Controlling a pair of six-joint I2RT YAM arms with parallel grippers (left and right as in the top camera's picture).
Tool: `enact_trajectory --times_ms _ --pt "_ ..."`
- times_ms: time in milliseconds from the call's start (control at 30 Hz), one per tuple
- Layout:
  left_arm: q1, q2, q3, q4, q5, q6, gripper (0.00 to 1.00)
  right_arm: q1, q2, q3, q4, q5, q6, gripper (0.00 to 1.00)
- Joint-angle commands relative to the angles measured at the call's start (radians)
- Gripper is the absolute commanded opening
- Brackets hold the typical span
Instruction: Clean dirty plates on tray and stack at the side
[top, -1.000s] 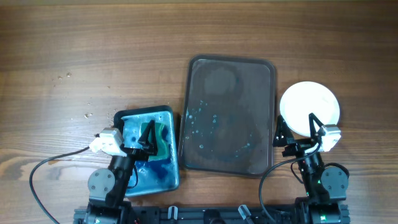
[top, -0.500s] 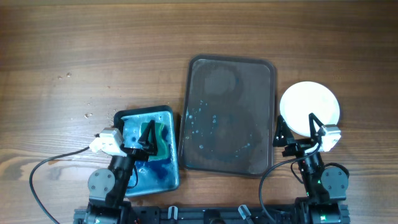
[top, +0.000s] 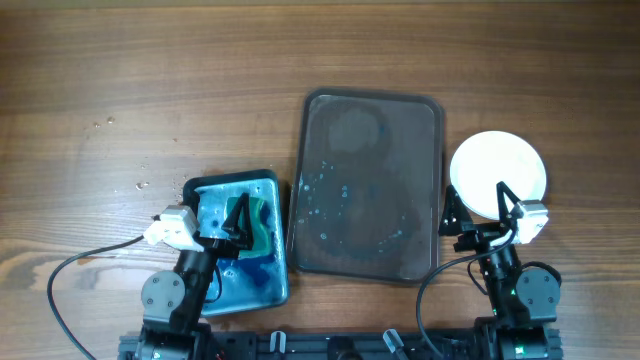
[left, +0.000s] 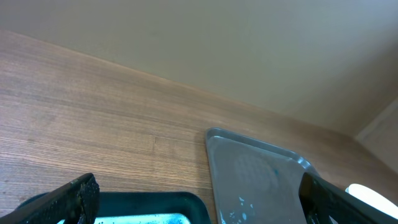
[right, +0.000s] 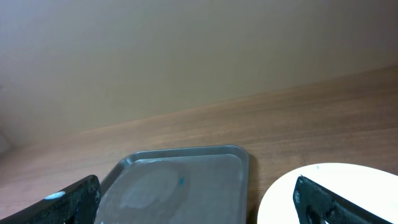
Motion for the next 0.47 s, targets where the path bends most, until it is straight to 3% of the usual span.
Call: enact_trajectory --times_ms 0,433 --pt "0.004 -0.008 -0.006 0.0 0.013 -0.005 1.0 0.004 0.0 -0.003 0.006 0.014 0.002 0.99" --pt "0.004 -0.008 -0.006 0.0 0.013 -0.005 1.0 0.004 0.0 -0.003 0.006 0.014 0.002 1.0"
